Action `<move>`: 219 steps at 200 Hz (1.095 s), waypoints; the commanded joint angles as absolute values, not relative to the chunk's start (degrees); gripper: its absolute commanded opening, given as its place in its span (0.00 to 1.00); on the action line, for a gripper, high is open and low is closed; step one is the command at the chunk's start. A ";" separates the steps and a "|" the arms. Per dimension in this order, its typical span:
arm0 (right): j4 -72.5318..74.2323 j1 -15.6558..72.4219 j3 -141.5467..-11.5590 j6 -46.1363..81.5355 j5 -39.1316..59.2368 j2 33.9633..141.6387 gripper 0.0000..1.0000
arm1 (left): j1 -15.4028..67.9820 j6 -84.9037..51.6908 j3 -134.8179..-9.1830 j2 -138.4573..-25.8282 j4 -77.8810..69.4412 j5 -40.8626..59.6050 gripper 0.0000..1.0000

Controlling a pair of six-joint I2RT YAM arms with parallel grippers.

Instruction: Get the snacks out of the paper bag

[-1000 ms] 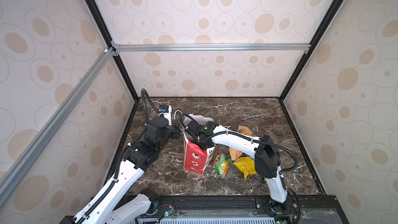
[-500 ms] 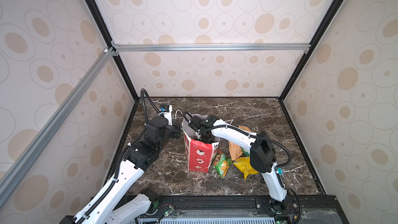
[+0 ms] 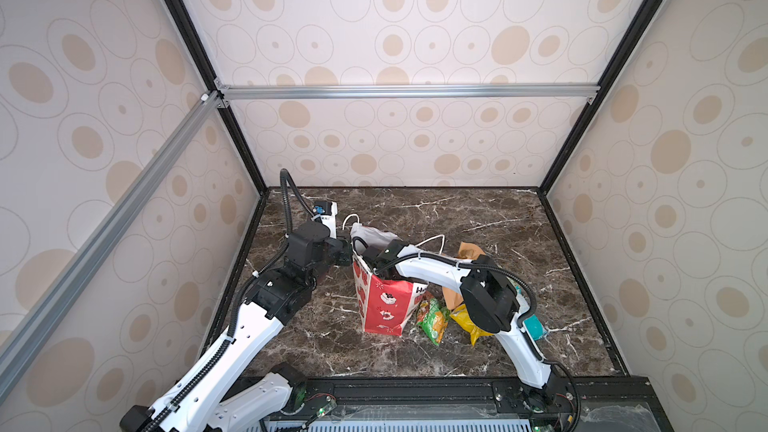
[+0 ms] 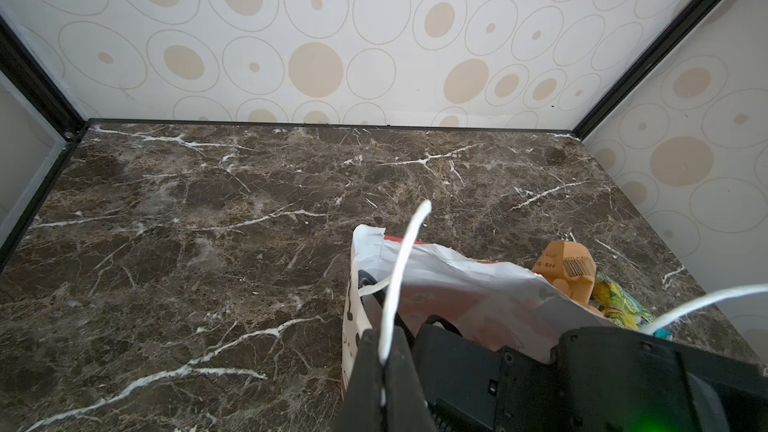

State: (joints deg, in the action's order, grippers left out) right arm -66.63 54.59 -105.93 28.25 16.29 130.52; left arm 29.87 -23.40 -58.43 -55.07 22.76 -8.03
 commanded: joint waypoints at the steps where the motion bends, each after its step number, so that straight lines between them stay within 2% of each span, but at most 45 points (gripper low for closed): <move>1: -69.08 56.56 -104.61 27.03 17.91 134.21 0.79 | 29.19 -23.29 -60.91 -54.93 20.39 -8.48 0.00; 37: -66.68 56.56 -104.39 28.14 16.22 132.55 0.54 | 29.22 -23.12 -61.08 -55.19 20.39 -8.35 0.00; 43: -66.29 56.59 -104.55 27.98 16.21 132.38 0.42 | 29.26 -23.12 -61.03 -55.25 20.39 -8.35 0.00; 57: -66.35 56.27 -105.32 28.04 15.69 132.19 0.24 | 29.22 -23.12 -61.00 -55.14 20.70 -8.48 0.00; 90: -65.38 55.93 -105.56 28.47 13.57 130.51 0.08 | 29.12 -23.03 -60.64 -54.42 21.01 -8.96 0.00; 112: -64.76 55.79 -105.53 28.67 11.95 128.85 0.00 | 29.11 -22.96 -60.47 -54.27 21.09 -9.13 0.00; 219: -59.81 53.40 -106.37 31.96 7.48 116.45 0.00 | 29.09 -21.76 -59.24 -53.47 20.84 -9.14 0.00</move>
State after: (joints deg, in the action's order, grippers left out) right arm -60.29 54.39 -105.54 30.30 8.97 119.37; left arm 29.67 -23.09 -58.43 -54.63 21.71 -8.45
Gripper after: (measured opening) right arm 0.040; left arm 0.047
